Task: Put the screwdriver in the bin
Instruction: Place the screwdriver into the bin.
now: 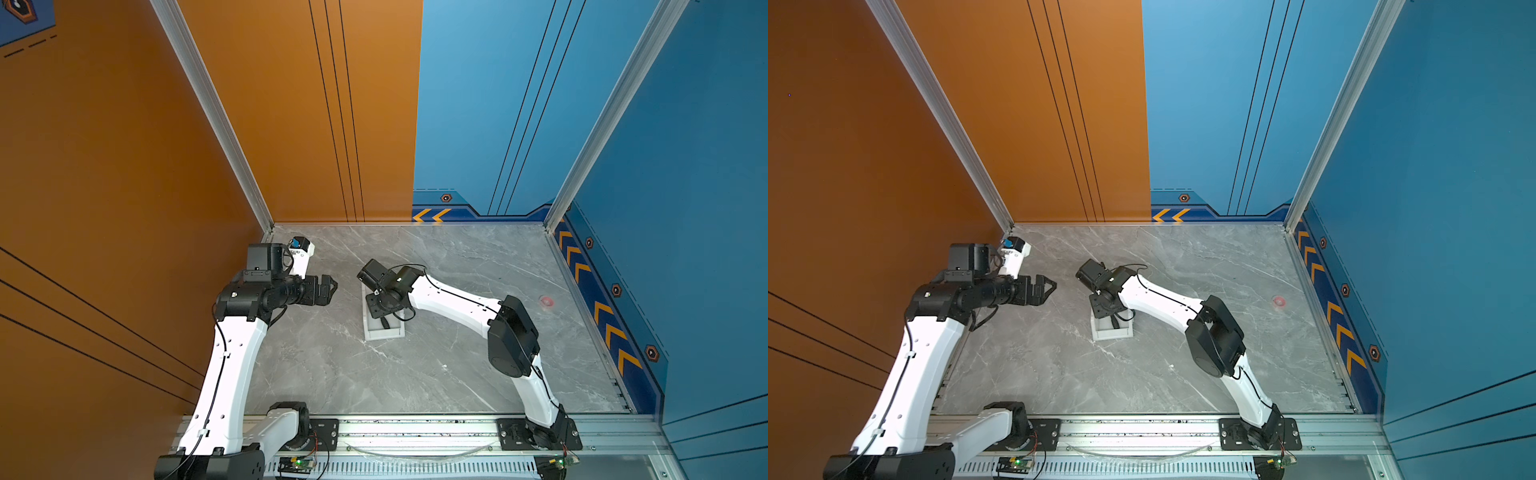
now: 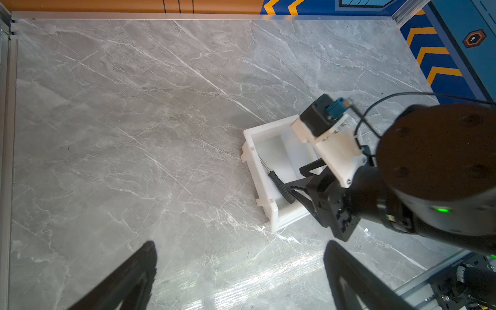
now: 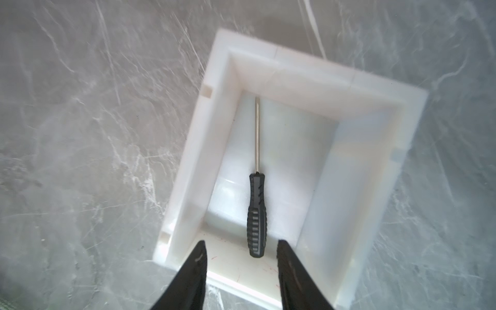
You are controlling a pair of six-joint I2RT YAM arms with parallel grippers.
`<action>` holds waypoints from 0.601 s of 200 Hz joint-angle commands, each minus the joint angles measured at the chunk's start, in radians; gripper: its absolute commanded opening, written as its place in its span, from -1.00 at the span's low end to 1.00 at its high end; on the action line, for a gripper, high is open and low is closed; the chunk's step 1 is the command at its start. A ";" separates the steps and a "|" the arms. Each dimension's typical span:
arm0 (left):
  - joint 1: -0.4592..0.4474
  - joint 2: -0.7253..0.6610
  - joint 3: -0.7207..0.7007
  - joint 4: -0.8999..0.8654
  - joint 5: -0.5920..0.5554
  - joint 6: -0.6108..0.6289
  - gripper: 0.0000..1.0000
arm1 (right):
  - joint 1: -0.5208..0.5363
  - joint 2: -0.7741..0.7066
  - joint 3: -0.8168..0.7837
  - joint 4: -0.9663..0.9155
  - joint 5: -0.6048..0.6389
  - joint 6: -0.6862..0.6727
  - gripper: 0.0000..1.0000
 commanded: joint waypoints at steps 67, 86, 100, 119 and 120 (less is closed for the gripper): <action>-0.004 0.058 0.059 0.003 -0.043 0.034 0.96 | -0.021 -0.299 -0.058 -0.082 0.150 -0.012 0.15; -0.007 0.085 0.057 0.015 -0.068 0.008 0.96 | -0.047 -0.373 -0.114 -0.082 0.222 -0.011 0.29; -0.012 0.107 0.049 0.034 -0.090 -0.010 0.96 | -0.078 -0.440 -0.205 -0.073 0.247 -0.010 0.37; -0.016 0.140 0.029 0.075 -0.139 -0.047 0.96 | -0.132 -0.548 -0.334 -0.031 0.278 -0.001 0.59; -0.016 0.142 0.028 0.078 -0.143 -0.050 0.96 | -0.135 -0.554 -0.340 -0.027 0.277 -0.002 0.60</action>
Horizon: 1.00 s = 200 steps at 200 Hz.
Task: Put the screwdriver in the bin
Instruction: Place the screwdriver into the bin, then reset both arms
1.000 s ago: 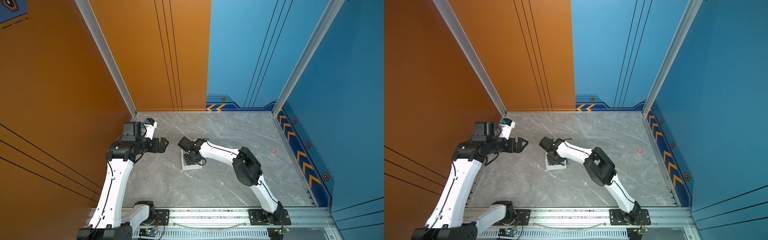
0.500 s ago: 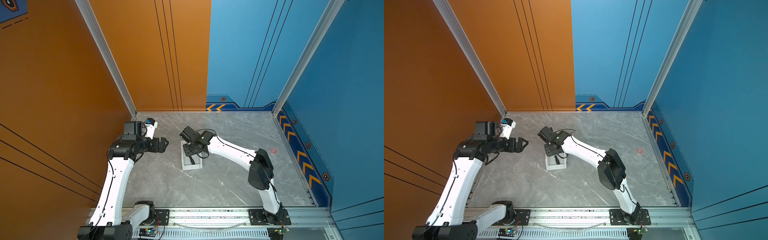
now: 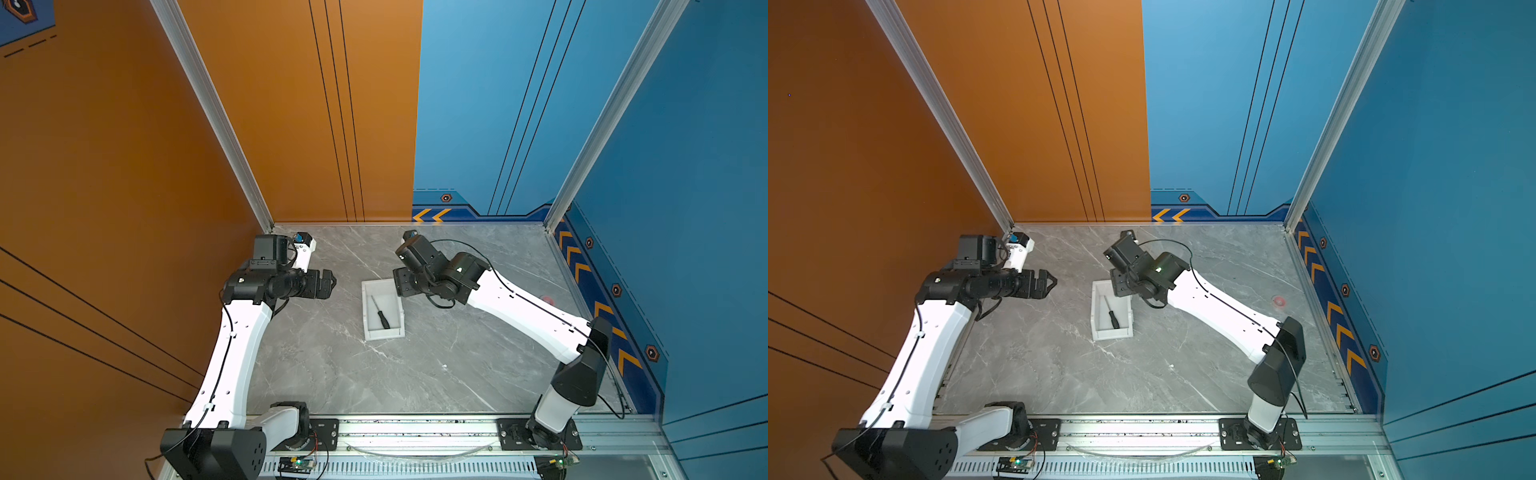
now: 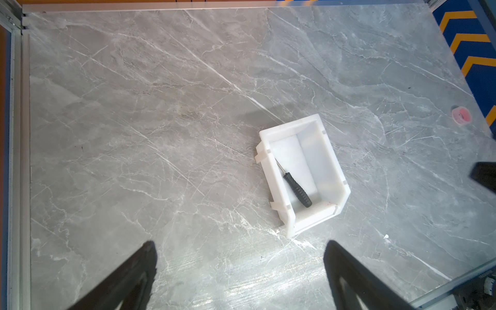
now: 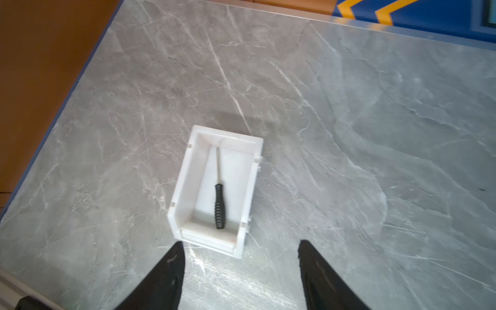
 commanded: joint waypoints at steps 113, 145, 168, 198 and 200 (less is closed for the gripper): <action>-0.057 -0.037 -0.537 0.861 -0.414 -0.138 0.96 | -0.430 -0.711 -0.832 0.392 0.119 -0.118 1.00; -0.059 -0.043 -0.720 1.137 -0.469 -0.048 0.96 | -0.512 -0.747 -0.942 0.493 0.096 -0.181 1.00; -0.042 -0.028 -0.851 1.341 -0.453 -0.028 0.96 | -0.542 -0.774 -1.037 0.632 0.120 -0.270 1.00; -0.034 0.014 -0.961 1.545 -0.393 -0.057 0.96 | -0.601 -0.800 -1.142 0.802 0.116 -0.337 1.00; -0.035 0.018 -0.963 1.556 -0.391 -0.060 0.96 | -0.606 -0.801 -1.144 0.807 0.112 -0.338 1.00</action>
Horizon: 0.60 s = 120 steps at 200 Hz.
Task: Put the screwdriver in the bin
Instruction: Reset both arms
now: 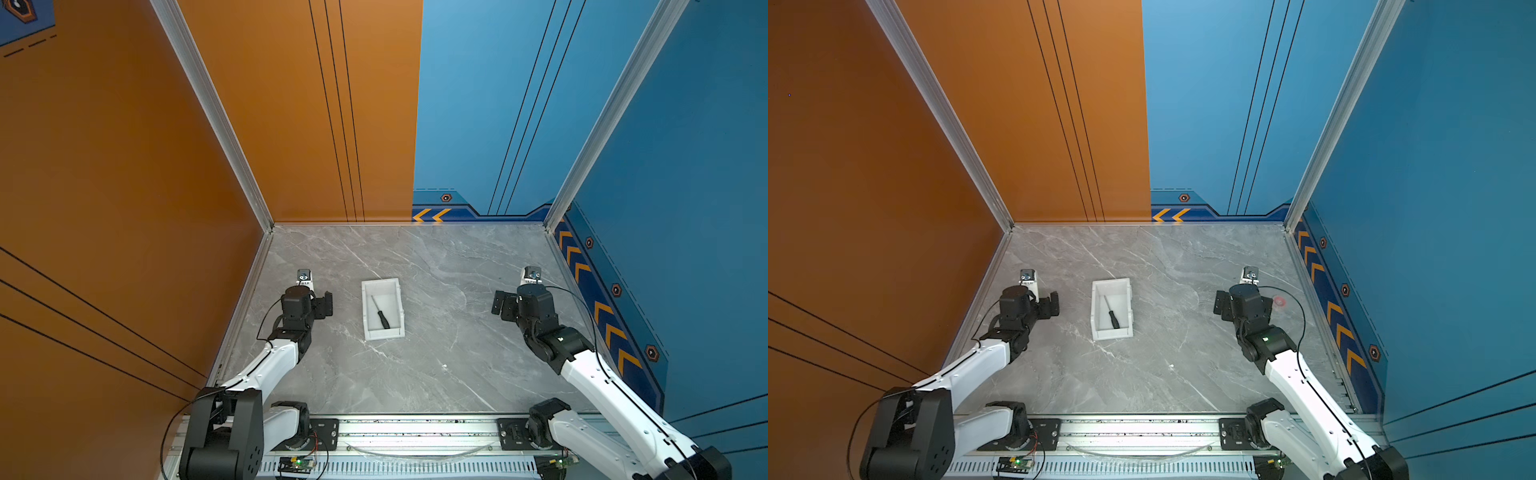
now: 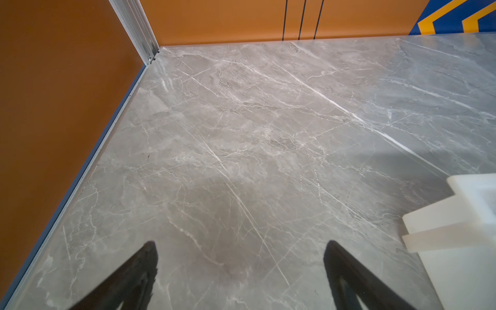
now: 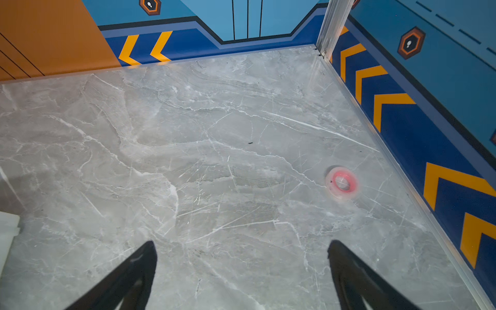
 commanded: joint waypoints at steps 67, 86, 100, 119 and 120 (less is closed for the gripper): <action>0.026 0.282 -0.079 0.562 -0.018 -0.013 0.96 | -0.227 -0.065 -0.243 0.446 -0.123 -0.157 1.00; 0.027 0.347 -0.090 0.651 -0.020 -0.016 0.96 | -0.290 -0.021 -0.300 0.579 -0.213 -0.157 1.00; 0.025 0.385 -0.096 0.708 -0.017 -0.005 0.96 | -0.326 0.043 -0.320 0.673 -0.252 -0.160 1.00; 0.015 0.379 -0.104 0.709 -0.012 0.005 0.96 | -0.359 0.158 -0.348 0.826 -0.276 -0.143 1.00; 0.015 0.379 -0.104 0.708 -0.013 0.005 0.96 | -0.359 0.165 -0.349 0.832 -0.277 -0.142 1.00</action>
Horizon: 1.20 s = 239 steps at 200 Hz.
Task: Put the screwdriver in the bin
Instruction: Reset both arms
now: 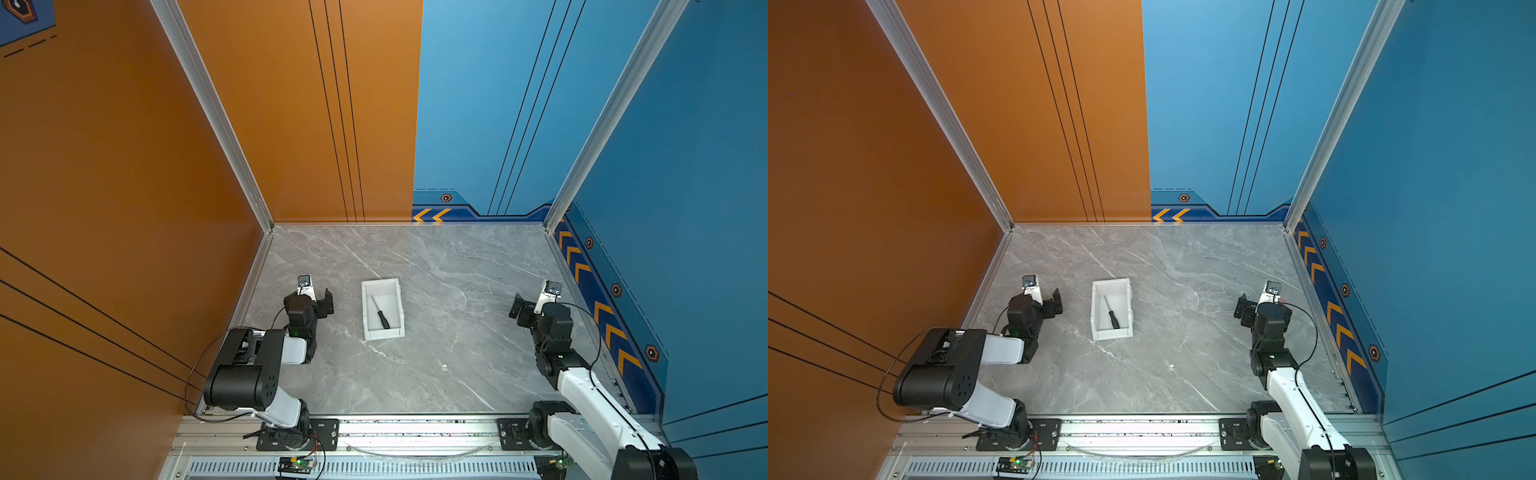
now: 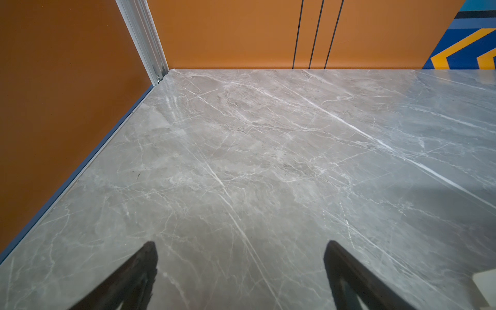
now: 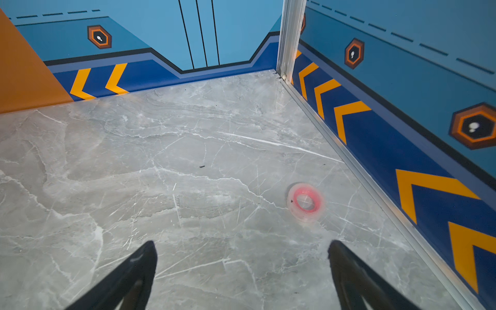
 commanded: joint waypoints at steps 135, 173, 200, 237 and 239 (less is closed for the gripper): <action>-0.004 0.005 -0.008 0.082 0.039 0.027 0.96 | 0.024 0.602 0.081 0.577 -0.140 -0.073 1.00; 0.008 0.005 -0.005 0.080 0.062 0.022 0.96 | 0.024 0.600 0.082 0.571 -0.140 -0.074 1.00; 0.007 0.005 0.030 0.012 0.080 0.031 0.96 | 0.023 0.600 0.084 0.567 -0.143 -0.074 1.00; 0.004 0.005 0.055 -0.037 0.075 0.032 0.96 | 0.023 0.600 0.084 0.567 -0.141 -0.073 1.00; 0.004 0.006 0.056 -0.039 0.074 0.032 0.96 | 0.024 0.600 0.084 0.567 -0.142 -0.073 1.00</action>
